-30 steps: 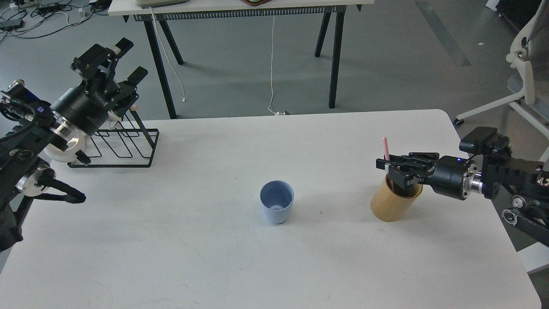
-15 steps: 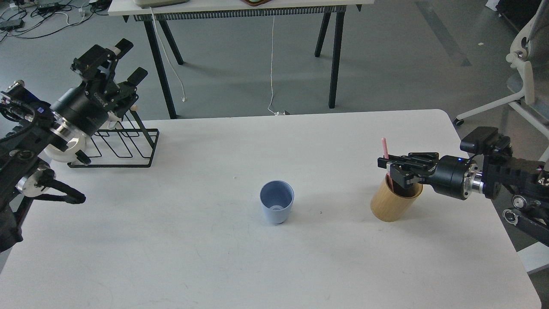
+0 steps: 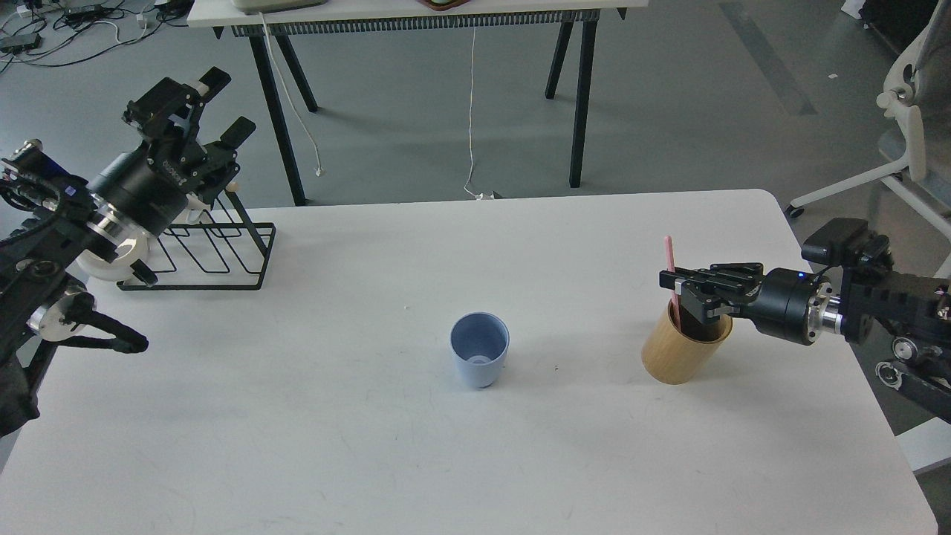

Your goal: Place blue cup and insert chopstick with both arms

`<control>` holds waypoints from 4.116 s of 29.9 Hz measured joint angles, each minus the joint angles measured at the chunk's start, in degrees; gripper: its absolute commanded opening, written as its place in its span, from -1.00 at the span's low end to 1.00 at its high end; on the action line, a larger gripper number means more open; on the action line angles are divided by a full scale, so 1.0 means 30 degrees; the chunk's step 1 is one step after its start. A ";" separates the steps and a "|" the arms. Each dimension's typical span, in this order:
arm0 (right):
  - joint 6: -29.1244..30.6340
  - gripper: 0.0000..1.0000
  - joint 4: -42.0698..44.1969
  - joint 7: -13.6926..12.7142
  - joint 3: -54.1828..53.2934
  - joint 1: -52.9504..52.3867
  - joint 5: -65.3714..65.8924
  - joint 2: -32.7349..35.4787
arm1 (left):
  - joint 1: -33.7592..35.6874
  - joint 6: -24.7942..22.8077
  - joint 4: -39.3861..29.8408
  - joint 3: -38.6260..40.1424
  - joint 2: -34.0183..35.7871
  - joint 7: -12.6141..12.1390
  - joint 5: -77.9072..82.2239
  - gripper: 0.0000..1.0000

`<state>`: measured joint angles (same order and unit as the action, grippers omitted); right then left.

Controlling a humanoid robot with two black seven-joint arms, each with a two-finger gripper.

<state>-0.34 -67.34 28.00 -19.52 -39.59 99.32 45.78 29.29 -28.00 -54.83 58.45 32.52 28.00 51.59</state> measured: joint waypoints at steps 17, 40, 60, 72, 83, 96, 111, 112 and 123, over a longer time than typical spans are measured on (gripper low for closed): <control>-0.0118 -0.84 -0.0463 0.0000 -0.1465 -0.0015 -0.0219 0.0900 | -0.0093 0.0000 -0.0005 0.0000 -0.0028 0.0000 0.0000 0.63; 0.0042 -0.90 -0.3930 0.0000 -0.4632 -0.2101 -0.2315 0.1758 | -0.1068 0.0000 0.1603 -0.0048 -0.0423 -0.0001 0.0008 0.70; -0.0024 -0.90 -0.0574 0.0001 0.2893 -0.7225 -0.1935 -0.6692 | -0.2458 0.0000 0.3889 -0.0026 -0.0645 -0.0001 -0.0033 0.76; -0.0477 -0.90 0.1441 0.0001 0.3688 -0.7028 -0.1891 -0.8737 | -0.2614 0.0000 0.3906 -0.0030 -0.0740 -0.0001 -0.0058 0.78; -0.0744 -0.78 0.2100 0.0001 0.4896 -0.7023 -0.1878 -0.9571 | -0.2615 0.0000 0.4000 -0.0030 -0.0740 -0.0001 -0.0059 0.79; -0.1274 -0.40 0.1941 0.0001 0.5196 -0.6752 -0.1885 -0.9472 | -0.2616 0.0000 0.4010 -0.0030 -0.0761 -0.0001 -0.0059 0.79; -0.2837 0.99 0.1684 0.0000 0.2364 -0.6645 -0.3328 -0.7991 | -0.2474 0.0000 0.3845 -0.0006 -0.1088 -0.0001 -0.0099 0.79; -0.2843 0.99 0.1728 0.0001 0.1979 -0.6555 -0.3622 -0.7766 | -0.2424 0.0000 0.3779 -0.0005 -0.1142 -0.0001 -0.0161 0.79; -0.2417 0.99 0.1538 -0.0001 -0.3433 -0.2932 -1.4422 -0.5013 | -0.0922 0.0000 0.3697 -0.0059 -0.1846 -0.0001 -0.0372 0.79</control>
<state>-7.60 -62.73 27.99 -29.82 -48.39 56.06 30.74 26.53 -28.00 -43.74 58.27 26.98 28.00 50.47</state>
